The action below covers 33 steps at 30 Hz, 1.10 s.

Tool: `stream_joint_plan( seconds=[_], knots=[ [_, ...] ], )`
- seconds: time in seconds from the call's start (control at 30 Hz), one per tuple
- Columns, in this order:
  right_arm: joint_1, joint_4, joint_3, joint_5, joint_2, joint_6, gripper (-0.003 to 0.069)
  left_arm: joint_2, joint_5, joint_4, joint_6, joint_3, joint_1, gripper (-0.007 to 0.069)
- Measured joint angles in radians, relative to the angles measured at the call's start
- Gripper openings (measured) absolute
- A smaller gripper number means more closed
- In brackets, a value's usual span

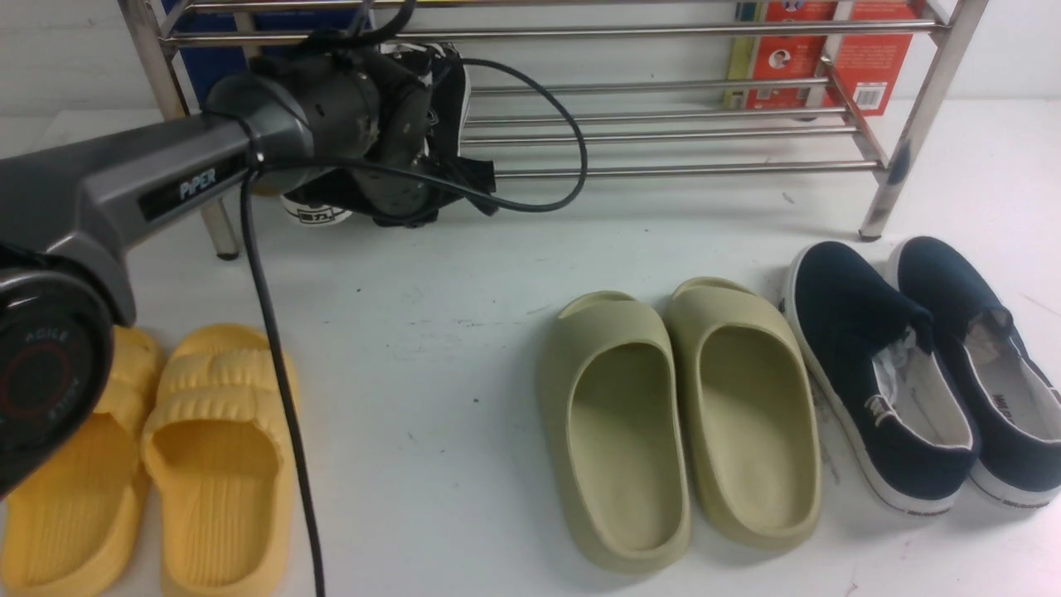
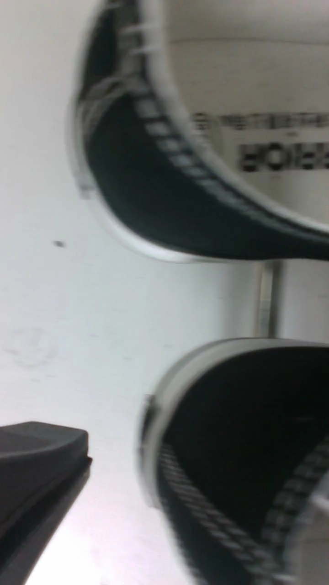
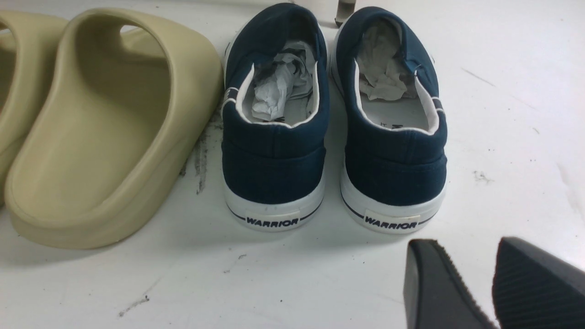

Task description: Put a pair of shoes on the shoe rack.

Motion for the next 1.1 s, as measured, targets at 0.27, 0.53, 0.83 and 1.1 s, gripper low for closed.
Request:
stream_joint_plan(
  seconds=[0.27, 0.53, 0.83, 1.1],
  knots=[
    [0.0, 0.0, 0.0, 0.0, 0.0, 0.0, 0.0239, -0.266, 0.164, -0.117, 0.07, 0.135, -0.094, -0.0013],
    [0.0, 0.0, 0.0, 0.0, 0.0, 0.0, 0.0239, -0.744, 0.011, -0.144, 0.071, 0.565, -0.167, -0.0013],
    [0.0, 0.0, 0.0, 0.0, 0.0, 0.0, 0.0239, -1.186, -0.178, -0.211, 0.07, 0.996, -0.172, -0.0013],
    [0.0, 0.0, 0.0, 0.0, 0.0, 0.0, 0.0239, -1.436, -0.262, -0.226, 0.07, 1.22, -0.172, -0.0013]
  ],
)
